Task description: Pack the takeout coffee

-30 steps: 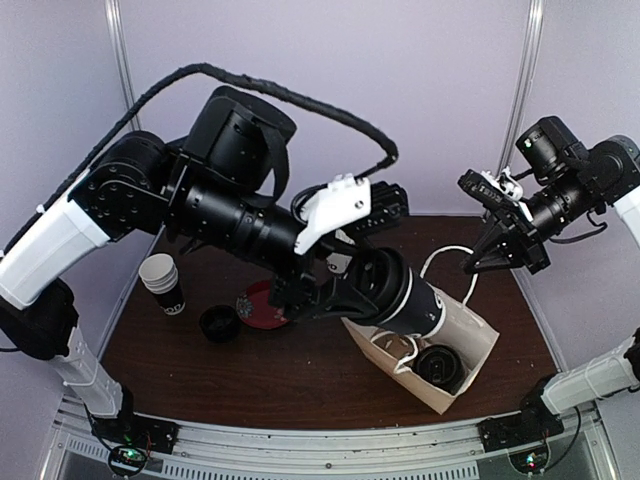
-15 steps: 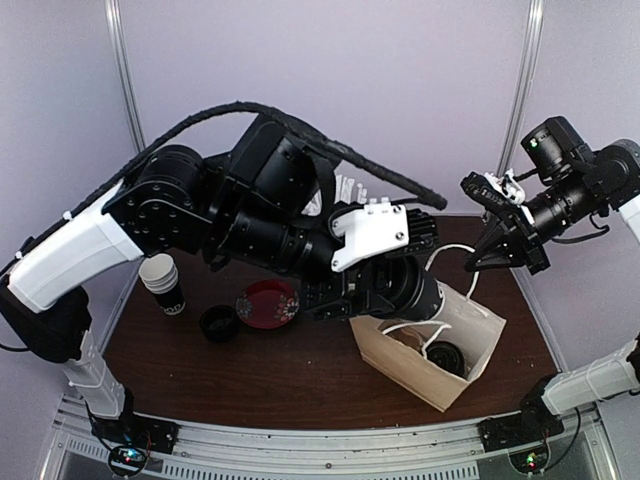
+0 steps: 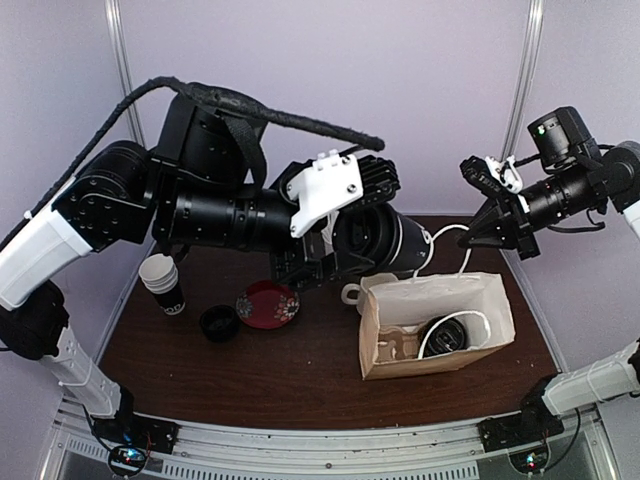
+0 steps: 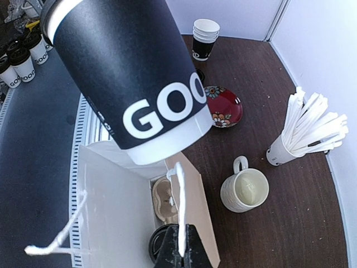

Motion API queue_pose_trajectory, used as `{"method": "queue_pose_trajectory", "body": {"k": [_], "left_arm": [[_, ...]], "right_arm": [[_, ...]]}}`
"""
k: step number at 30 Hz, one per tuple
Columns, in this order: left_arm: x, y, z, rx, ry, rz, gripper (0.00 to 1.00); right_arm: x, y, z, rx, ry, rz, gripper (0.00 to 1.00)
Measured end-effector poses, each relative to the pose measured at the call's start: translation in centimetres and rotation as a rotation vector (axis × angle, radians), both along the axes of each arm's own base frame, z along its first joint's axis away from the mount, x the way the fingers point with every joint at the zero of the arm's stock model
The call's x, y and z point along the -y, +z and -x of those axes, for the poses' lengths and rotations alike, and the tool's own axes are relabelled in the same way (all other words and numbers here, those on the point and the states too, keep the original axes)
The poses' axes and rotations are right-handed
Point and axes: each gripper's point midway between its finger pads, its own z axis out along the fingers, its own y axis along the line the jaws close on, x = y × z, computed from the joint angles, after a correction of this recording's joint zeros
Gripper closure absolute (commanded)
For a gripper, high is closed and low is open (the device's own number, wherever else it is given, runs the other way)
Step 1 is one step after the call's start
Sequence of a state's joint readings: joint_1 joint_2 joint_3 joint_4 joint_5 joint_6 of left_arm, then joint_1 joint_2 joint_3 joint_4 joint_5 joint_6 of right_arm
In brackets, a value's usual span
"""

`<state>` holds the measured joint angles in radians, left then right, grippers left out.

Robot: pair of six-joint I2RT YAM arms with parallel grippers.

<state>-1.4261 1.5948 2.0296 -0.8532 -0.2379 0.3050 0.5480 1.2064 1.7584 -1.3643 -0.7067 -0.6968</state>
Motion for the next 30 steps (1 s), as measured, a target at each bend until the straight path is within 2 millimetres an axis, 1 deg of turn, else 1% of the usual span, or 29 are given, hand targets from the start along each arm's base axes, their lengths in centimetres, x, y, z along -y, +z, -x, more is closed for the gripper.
{"method": "queue_pose_trajectory", "body": {"k": [4, 10, 14, 17, 19, 23, 26, 28, 30], "left_arm": [[-0.2, -0.7, -0.1, 0.001, 0.008, -0.016, 0.39], [-0.3, -1.1, 0.4, -0.023, -0.013, -0.03, 0.39], [-0.3, -1.8, 1.1, -0.055, -0.043, -0.051, 0.42], [0.2, -2.4, 1.8, -0.07, -0.068, -0.062, 0.42], [0.7, -2.8, 2.7, -0.076, -0.093, -0.072, 0.42], [1.7, -3.8, 4.8, -0.084, -0.15, -0.097, 0.42], [2.4, -5.2, 5.8, -0.086, -0.167, -0.139, 0.42], [2.7, -6.2, 6.0, -0.078, -0.16, -0.175, 0.42], [2.9, -7.2, 5.7, -0.067, -0.14, -0.21, 0.42]], "right_arm": [[-0.4, -1.0, 0.5, -0.043, 0.035, -0.003, 1.0], [-0.6, -1.2, 2.5, -0.089, 0.104, -0.023, 1.0], [-0.3, -1.7, 4.1, -0.122, 0.135, -0.034, 1.0], [-0.2, -1.9, 4.8, -0.142, 0.148, -0.038, 1.0], [-0.1, -1.9, 5.1, -0.154, 0.155, -0.043, 1.0], [0.0, -1.9, 5.8, -0.172, 0.169, -0.055, 1.0], [0.1, -1.8, 6.4, -0.183, 0.182, -0.066, 1.0], [0.1, -1.8, 6.8, -0.192, 0.191, -0.075, 1.0], [0.1, -1.8, 7.0, -0.203, 0.199, -0.081, 1.0]]}}
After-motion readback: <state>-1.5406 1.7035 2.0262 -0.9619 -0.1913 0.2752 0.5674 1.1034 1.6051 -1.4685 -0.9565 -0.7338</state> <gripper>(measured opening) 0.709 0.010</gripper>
